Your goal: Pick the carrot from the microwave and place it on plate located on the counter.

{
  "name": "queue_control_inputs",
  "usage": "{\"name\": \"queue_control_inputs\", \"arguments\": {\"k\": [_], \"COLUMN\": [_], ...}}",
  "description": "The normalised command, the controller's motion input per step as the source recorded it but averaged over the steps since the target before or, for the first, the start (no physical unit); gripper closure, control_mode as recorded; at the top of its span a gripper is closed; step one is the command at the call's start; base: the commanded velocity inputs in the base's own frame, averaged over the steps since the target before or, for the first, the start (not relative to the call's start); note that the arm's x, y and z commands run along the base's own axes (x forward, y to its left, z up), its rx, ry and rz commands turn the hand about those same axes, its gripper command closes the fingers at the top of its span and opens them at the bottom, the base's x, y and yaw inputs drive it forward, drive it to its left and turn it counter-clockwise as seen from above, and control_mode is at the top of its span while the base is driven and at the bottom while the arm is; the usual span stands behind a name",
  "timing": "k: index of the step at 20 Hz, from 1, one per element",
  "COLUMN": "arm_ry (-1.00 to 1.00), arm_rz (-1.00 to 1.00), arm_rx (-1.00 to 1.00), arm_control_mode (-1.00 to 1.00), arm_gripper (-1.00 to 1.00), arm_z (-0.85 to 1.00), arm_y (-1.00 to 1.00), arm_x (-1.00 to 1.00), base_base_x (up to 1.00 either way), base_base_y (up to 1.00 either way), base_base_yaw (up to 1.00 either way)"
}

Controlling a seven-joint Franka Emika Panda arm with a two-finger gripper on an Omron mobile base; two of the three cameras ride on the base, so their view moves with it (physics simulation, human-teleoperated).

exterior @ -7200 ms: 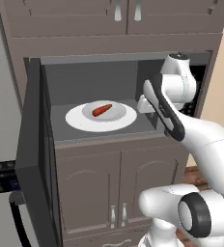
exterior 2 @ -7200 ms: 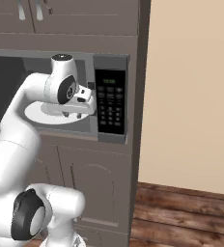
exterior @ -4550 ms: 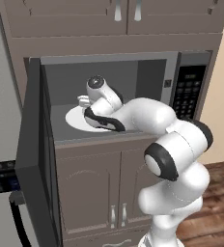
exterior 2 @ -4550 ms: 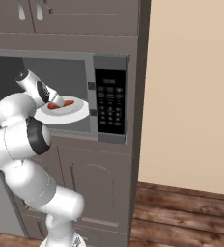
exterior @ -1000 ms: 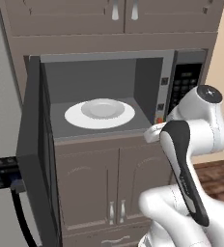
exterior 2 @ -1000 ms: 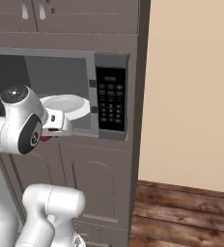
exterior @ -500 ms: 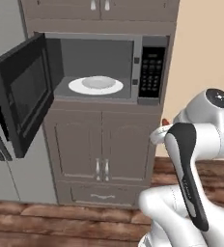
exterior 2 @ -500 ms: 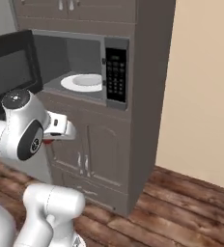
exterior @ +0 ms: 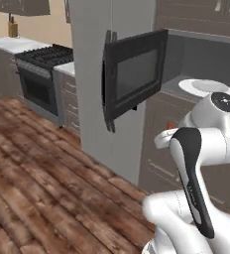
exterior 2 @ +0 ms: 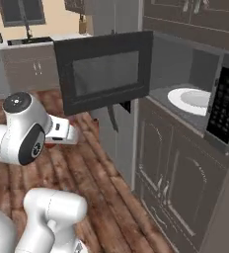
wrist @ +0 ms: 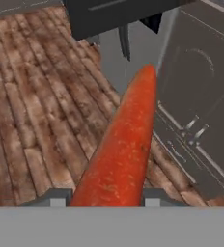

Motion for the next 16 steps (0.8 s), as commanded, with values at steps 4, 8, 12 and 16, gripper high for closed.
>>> {"name": "queue_control_inputs", "arguments": {"k": [4, 8, 12, 16], "arm_ry": [0.0, 0.0, 0.0, 0.0], "arm_rz": [0.0, 0.0, 0.0, 0.0], "arm_rx": [0.0, 0.0, 0.0, 0.0], "arm_control_mode": [1.0, 1.0, 1.0, 1.0], "arm_gripper": [1.0, 1.0, 1.0, 1.0], "arm_z": [0.0, 0.0, 0.0, 0.0], "arm_y": [0.0, 0.0, 0.0, 0.0], "arm_x": [0.0, 0.0, 0.0, 0.0], "base_base_x": [-0.13, 0.34, 1.0, 1.0], "base_base_y": [0.0, 0.14, 0.22, 0.0], "base_base_yaw": [1.0, 0.82, 0.4, 0.22]}}
